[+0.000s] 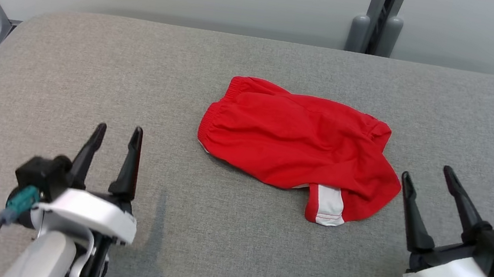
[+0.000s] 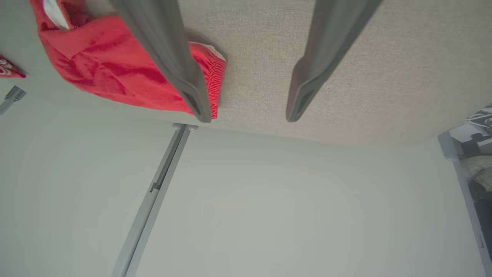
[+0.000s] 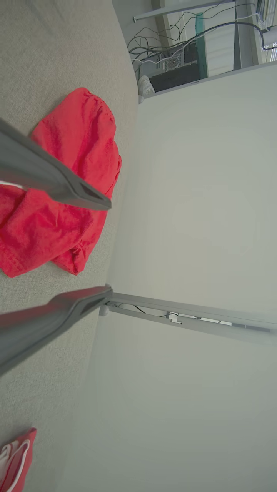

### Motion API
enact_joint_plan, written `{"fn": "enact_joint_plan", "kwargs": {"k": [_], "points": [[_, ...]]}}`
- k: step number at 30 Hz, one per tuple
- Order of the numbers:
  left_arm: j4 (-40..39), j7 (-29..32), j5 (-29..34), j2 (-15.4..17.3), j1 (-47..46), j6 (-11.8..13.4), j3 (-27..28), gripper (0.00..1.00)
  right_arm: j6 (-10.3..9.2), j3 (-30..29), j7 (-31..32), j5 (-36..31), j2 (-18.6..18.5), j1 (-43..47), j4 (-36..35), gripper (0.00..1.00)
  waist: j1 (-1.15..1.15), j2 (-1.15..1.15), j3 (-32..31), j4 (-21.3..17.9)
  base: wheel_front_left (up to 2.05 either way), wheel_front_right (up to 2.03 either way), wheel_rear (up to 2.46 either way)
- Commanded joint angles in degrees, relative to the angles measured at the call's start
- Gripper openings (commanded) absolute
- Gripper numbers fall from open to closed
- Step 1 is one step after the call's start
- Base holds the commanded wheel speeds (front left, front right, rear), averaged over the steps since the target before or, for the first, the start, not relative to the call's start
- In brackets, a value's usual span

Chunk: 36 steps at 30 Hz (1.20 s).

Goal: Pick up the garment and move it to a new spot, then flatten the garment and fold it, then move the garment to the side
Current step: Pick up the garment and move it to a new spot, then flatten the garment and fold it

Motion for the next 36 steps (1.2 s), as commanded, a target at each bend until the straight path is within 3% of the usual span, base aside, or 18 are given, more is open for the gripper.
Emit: {"fn": "enact_joint_plan", "kwargs": {"k": [1,8,16,24,27,36], "points": [[-1.25,-0.16,1.57,-0.8,1.75,-0.75,1.55,1.0,-0.02,0.35,0.12,0.22,-0.29,0.57,0.32,1.0,0.0,0.0,-0.21,0.28,0.0,0.0,0.0],[-5.95,-0.17,9.05,-7.26,8.93,-5.61,10.24,1.0,-0.02,1.57,0.5,-0.79,-0.15,0.72,0.64,1.0,0.0,0.0,-0.34,0.52,0.0,0.0,0.0],[-6.1,-0.17,14.53,-10.97,10.99,-10.28,16.28,1.0,-0.02,3.2,0.91,-0.24,0.3,1.13,1.16,1.0,0.0,0.0,0.02,0.5,0.0,0.0,0.0],[-4.56,-0.18,17.72,-11.82,10.05,-12.07,17.75,1.0,-0.02,11.01,2.69,0.47,0.31,1.28,5.67,1.0,0.0,0.0,0.7,1.85,0.0,0.0,0.0],[-3.98,-0.18,17.5,-11.88,9.53,-12.41,17.39,1.0,-0.03,12.61,3.56,-2.41,-0.44,-0.19,9.46,1.0,0.0,0.0,0.91,2.76,0.0,0.0,0.0],[-3.4,-0.18,15.89,-11.86,8.94,-12.15,15.84,1.0,-0.02,9.83,2.29,-5.92,2.05,-4.54,21.66,1.0,0.0,0.0,1.79,6.26,0.0,0.0,0.0]]}}
